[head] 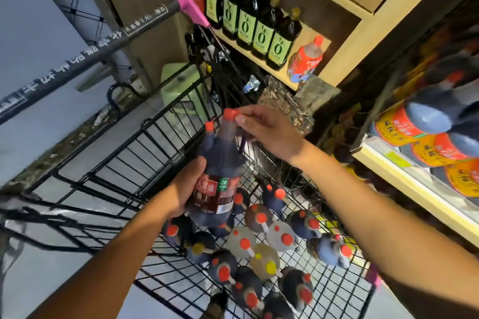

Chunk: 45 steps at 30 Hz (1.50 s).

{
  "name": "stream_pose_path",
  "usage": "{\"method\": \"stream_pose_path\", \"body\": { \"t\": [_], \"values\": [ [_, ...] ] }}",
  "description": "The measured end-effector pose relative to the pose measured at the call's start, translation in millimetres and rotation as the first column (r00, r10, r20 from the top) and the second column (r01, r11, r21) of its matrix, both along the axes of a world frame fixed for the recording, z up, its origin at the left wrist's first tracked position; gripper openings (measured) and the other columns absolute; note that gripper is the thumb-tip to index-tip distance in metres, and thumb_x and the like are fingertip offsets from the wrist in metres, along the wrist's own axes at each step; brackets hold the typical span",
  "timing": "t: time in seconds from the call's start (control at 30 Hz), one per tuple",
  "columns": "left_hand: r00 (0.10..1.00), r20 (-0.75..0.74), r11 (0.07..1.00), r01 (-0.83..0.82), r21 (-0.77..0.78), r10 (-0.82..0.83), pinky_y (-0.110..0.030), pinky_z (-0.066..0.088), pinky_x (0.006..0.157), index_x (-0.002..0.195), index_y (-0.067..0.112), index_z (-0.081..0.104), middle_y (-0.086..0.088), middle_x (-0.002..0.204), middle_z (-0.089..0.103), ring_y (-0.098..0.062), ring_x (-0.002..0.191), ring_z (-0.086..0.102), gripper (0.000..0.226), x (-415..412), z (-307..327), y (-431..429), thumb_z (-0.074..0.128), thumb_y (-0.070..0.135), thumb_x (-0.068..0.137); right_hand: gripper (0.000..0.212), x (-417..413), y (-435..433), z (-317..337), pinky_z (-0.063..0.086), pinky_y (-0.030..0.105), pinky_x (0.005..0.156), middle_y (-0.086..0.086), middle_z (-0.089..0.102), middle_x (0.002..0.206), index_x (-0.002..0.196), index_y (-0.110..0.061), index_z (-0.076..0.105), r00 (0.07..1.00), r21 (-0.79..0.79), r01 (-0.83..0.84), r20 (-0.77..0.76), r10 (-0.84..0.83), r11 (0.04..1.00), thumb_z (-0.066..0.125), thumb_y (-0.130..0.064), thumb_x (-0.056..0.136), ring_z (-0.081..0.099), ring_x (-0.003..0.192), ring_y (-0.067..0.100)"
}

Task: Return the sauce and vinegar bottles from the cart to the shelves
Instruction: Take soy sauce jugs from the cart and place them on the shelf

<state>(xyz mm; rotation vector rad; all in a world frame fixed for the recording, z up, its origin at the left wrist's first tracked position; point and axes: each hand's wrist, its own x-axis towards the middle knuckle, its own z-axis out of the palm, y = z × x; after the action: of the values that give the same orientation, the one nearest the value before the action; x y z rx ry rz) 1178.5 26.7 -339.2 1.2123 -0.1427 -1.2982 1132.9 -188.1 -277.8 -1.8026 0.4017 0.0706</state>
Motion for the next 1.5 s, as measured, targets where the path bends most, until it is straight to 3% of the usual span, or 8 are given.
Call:
{"method": "stream_pose_path", "body": {
  "t": [0.1, 0.27, 0.37, 0.5, 0.87, 1.2, 1.33, 1.5],
  "values": [
    [0.982, 0.062, 0.983, -0.182, 0.030, 0.180, -0.026, 0.060, 0.067, 0.118, 0.025, 0.057, 0.005, 0.099, 0.079, -0.015, 0.096, 0.075, 0.120, 1, -17, 21, 0.083, 0.084, 0.017, 0.017, -16, 11, -64, 0.055, 0.034, 0.074, 0.004, 0.073, 0.101, 0.103, -0.020, 0.069, 0.953, 0.025, 0.208, -0.231, -0.197, 0.978, 0.063, -0.034, 0.097, 0.066, 0.077, 0.012],
    [0.966, 0.059, 0.966, -0.253, 0.056, 0.250, -0.034, 0.061, 0.079, 0.122, 0.026, 0.058, 0.000, 0.110, 0.077, -0.021, 0.105, 0.073, 0.105, -1, -38, 43, 0.093, 0.070, 0.034, 0.028, -74, 42, -148, 0.051, 0.030, 0.066, 0.004, 0.069, 0.099, 0.107, -0.017, 0.063, 0.774, -0.402, -0.280, -0.632, -0.043, 0.872, 0.060, -0.041, 0.094, 0.066, 0.089, 0.022],
    [0.967, 0.064, 0.961, -0.252, 0.115, 0.246, -0.028, 0.060, 0.072, 0.116, 0.030, 0.059, 0.006, 0.102, 0.079, -0.014, 0.095, 0.075, 0.098, -3, -46, 51, 0.093, 0.069, 0.032, 0.014, -91, 67, -172, 0.042, 0.031, 0.074, -0.004, 0.059, 0.087, 0.102, -0.030, 0.060, 0.764, -0.501, -0.376, -0.644, -0.046, 0.779, 0.058, -0.041, 0.095, 0.065, 0.096, 0.022],
    [0.976, 0.069, 0.960, -0.217, 0.179, 0.208, -0.034, 0.059, 0.076, 0.119, 0.029, 0.059, -0.001, 0.106, 0.078, -0.021, 0.100, 0.074, 0.090, -4, -51, 57, 0.093, 0.056, 0.040, 0.032, -91, 81, -197, 0.032, 0.045, 0.100, -0.002, 0.066, 0.111, 0.116, -0.030, 0.060, 0.730, -0.613, -0.472, -0.675, -0.110, 0.633, 0.054, -0.051, 0.093, 0.052, 0.115, 0.025],
    [0.987, 0.096, 0.951, -0.153, 0.267, 0.132, -0.062, 0.051, 0.098, 0.139, 0.020, 0.050, -0.019, 0.124, 0.068, -0.039, 0.115, 0.066, 0.106, 1, -64, 76, 0.089, 0.065, 0.051, 0.040, -92, 74, -226, 0.033, 0.045, 0.104, -0.012, 0.067, 0.118, 0.127, -0.039, 0.057, 0.807, -0.674, -0.305, -0.558, -0.193, 0.673, 0.058, -0.056, 0.091, 0.056, 0.117, 0.020],
    [0.981, 0.129, 0.940, -0.175, 0.292, 0.143, -0.060, 0.053, 0.098, 0.135, 0.023, 0.053, -0.017, 0.123, 0.068, -0.035, 0.113, 0.068, 0.083, -3, -67, 79, 0.073, 0.051, 0.060, 0.021, -94, 67, -225, 0.039, 0.039, 0.096, -0.010, 0.065, 0.093, 0.102, -0.033, 0.063, 0.896, -0.658, -0.126, -0.397, -0.200, 0.742, 0.060, -0.051, 0.092, 0.060, 0.094, 0.014],
    [0.978, 0.124, 0.943, -0.195, 0.268, 0.167, -0.052, 0.057, 0.092, 0.128, 0.030, 0.057, -0.011, 0.118, 0.071, -0.031, 0.110, 0.070, 0.075, -4, -58, 79, 0.073, 0.053, 0.058, 0.017, -92, 55, -211, 0.049, 0.028, 0.075, -0.012, 0.068, 0.093, 0.099, -0.026, 0.067, 0.956, -0.439, 0.063, -0.233, -0.181, 0.896, 0.069, -0.040, 0.090, 0.064, 0.085, 0.006],
    [0.972, 0.167, 0.955, -0.202, 0.216, 0.168, -0.030, 0.061, 0.077, 0.124, 0.033, 0.057, 0.003, 0.111, 0.075, -0.017, 0.103, 0.072, 0.091, -5, -30, 72, 0.086, 0.069, 0.046, 0.013, -84, 43, -141, 0.055, 0.022, 0.079, -0.017, 0.072, 0.094, 0.099, -0.028, 0.068, 0.955, -0.146, 0.259, -0.110, -0.276, 0.955, 0.075, -0.027, 0.089, 0.068, 0.089, -0.002]
  ]
}}
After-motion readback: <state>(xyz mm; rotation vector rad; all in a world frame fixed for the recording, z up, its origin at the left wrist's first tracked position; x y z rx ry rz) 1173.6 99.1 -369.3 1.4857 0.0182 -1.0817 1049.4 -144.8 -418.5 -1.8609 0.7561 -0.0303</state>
